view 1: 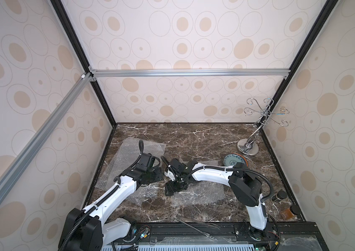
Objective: Unpack dinner plates from bubble wrap
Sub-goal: Unwrap the bubble wrap at the center of the board.
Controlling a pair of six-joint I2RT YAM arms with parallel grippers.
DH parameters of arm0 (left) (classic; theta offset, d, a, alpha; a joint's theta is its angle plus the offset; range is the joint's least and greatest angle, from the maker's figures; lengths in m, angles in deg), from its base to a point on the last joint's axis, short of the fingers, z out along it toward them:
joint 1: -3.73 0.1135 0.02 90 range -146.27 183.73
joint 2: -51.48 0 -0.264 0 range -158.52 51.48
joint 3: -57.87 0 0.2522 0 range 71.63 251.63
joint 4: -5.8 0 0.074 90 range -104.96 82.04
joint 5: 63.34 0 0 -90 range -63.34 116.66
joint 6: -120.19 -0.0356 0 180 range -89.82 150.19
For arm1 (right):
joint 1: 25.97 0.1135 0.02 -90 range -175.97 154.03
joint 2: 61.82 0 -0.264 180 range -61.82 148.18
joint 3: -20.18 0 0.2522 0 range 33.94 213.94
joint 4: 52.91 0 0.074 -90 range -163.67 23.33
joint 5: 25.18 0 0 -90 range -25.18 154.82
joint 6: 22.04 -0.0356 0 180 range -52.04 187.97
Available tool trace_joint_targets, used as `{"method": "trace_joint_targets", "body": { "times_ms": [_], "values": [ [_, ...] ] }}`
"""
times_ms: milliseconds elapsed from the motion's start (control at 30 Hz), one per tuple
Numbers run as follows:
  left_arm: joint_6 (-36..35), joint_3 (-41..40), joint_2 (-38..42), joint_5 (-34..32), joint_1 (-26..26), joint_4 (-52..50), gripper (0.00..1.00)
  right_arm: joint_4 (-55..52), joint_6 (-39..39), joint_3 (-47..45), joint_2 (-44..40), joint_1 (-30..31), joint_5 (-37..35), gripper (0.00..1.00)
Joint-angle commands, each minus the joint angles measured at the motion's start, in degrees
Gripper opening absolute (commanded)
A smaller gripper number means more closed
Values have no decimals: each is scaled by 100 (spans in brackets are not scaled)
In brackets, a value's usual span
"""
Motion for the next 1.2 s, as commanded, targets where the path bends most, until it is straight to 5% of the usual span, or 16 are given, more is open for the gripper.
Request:
{"method": "trace_joint_targets", "body": {
  "times_ms": [0, 433, 700, 933, 1167],
  "values": [
    [-24, -7, 65, 106, 63, 120, 59, -111, 48, -20, -206, -21, -189, 73],
    [-343, 942, -203, 125, -118, -214, 61, -479, -61, -735, -2211, -1047, 452, 77],
    [-430, 2510, -1333, -797, -1377, -951, 67, 301, -581, -2478, -3691, -2308, 1012, 77],
    [-165, 3383, -2413, -1500, -2184, -1471, 69, -106, -466, -3417, -4778, -3275, 1112, 80],
    [-63, 3734, -3151, -1546, -2452, -1673, 71, -194, -450, -4118, -5572, -3832, 1246, 80]
  ]
}}
